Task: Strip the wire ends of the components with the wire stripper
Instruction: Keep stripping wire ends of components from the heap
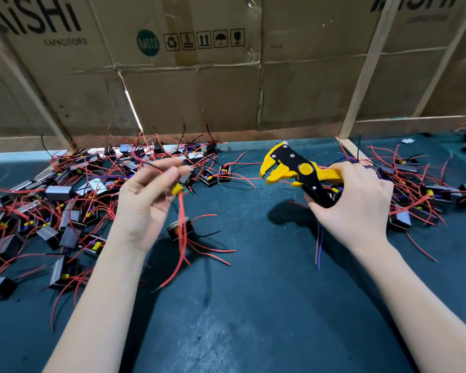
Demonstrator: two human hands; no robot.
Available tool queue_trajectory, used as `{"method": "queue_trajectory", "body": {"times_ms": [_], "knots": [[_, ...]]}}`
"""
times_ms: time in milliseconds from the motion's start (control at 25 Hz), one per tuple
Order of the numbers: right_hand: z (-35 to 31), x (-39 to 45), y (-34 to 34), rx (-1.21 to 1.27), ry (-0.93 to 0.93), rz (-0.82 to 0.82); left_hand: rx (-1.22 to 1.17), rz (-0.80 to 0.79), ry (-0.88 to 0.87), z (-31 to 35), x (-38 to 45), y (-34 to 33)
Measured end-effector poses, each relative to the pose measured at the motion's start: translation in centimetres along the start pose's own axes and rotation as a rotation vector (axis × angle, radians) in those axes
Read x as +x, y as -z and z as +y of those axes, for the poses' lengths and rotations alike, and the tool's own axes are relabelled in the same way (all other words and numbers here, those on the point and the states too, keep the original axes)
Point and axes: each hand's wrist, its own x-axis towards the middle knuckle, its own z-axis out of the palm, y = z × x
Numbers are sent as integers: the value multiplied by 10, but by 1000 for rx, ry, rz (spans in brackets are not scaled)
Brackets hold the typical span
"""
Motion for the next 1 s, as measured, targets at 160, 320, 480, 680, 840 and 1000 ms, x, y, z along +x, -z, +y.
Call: {"method": "queue_trajectory", "body": {"times_ms": [160,320,480,680,840,1000], "knots": [[0,0,0,-12,6,15,-230,474,7,2,13,30],[-1,-1,0,-25,33,-10,1047,459,244,-12,6,38],[0,-1,-1,-45,40,-51,1359,322,137,-22,2,19],[3,0,-1,-67,34,-55,1261,113,503,-11,-2,30],[2,1,0,-61,30,-44,950,-107,614,-7,-3,30],[2,0,0,-60,41,-49,965,-261,287,-26,-7,4]]}}
